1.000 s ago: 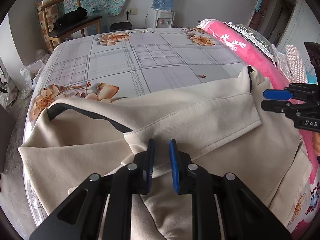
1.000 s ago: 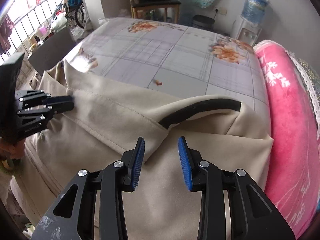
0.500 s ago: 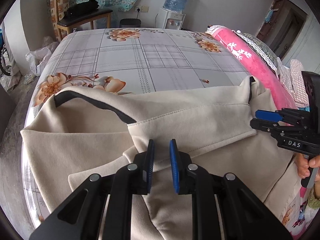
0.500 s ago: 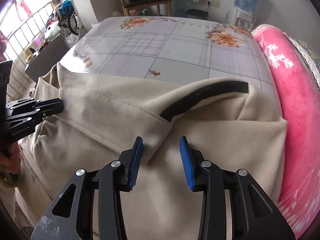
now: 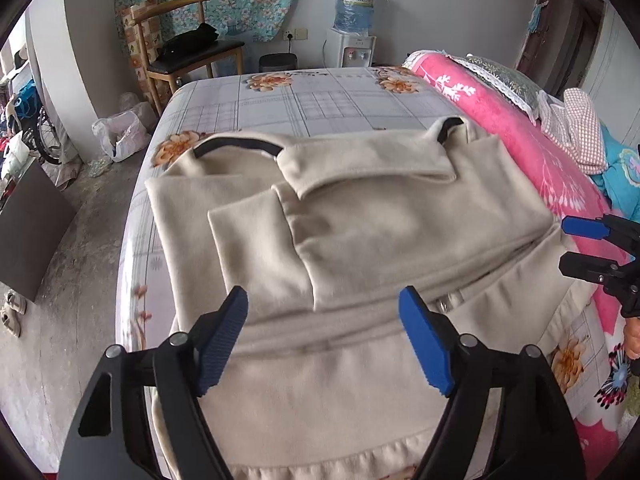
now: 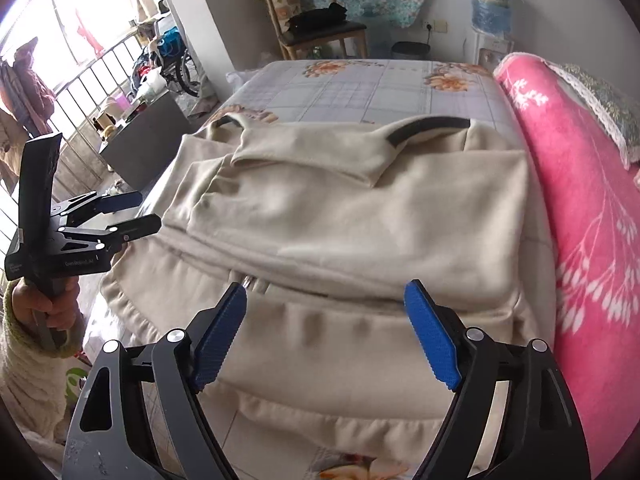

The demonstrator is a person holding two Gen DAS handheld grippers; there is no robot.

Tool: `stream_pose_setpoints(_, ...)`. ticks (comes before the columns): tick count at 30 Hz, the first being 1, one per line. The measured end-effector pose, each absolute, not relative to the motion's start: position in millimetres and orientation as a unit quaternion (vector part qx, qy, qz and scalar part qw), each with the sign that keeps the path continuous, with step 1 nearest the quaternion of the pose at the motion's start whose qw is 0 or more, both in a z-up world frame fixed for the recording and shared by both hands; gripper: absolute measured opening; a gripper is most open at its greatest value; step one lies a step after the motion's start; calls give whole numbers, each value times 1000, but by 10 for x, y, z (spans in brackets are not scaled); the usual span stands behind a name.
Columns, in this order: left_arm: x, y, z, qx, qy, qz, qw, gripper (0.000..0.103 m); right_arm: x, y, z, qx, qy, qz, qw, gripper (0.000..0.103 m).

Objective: Fold large clothes
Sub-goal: 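Move both open tools back to the jacket's bottom fold edge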

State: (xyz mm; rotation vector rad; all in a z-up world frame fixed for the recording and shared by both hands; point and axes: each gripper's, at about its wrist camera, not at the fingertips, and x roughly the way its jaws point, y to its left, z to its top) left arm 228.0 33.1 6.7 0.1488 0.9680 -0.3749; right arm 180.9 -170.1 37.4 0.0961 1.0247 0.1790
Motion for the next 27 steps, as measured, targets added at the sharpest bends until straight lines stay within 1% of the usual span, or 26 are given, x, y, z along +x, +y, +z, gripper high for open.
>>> stream_pose_setpoints(3, 1991, 318, -94, 59, 467, -171, 866, 83, 1626, -1564, 195, 56, 501, 91, 859, 83)
stream_pose_setpoints(7, 1767, 247, -390, 62, 482, -141, 863, 83, 1478, -1396, -28, 47, 509, 61, 857, 83)
stream_pose_setpoints(9, 1704, 207, -527, 75, 483, -123, 864, 84, 1442, -1342, -133, 51, 511, 60, 856, 86)
stream_pose_setpoints(11, 1643, 212, -598, 75, 469, -106, 873, 88, 1433, -1275, -258, 33, 513, 46, 857, 90)
stream_pose_setpoints(12, 1628, 226, -618, 76, 465, -98, 877, 92, 1436, -1248, -321, 22, 513, 37, 857, 92)
stream_pose_setpoints(13, 1622, 243, -631, 71, 463, -92, 879, 94, 1424, -1237, -369, 20, 511, 32, 859, 95)
stream_pose_setpoints(15, 1618, 273, -651, 59, 464, -81, 880, 98, 1401, -1227, -385, 16, 497, 26, 867, 95)
stream_pose_setpoints(22, 1567, 281, -667, 47, 447, -67, 891, 98, 1366, -1238, -399, 17, 479, 23, 877, 95)
stream_pose_setpoints(27, 1567, 279, -662, 42, 447, -63, 891, 98, 1410, -1240, -394, 26, 493, 23, 870, 95)
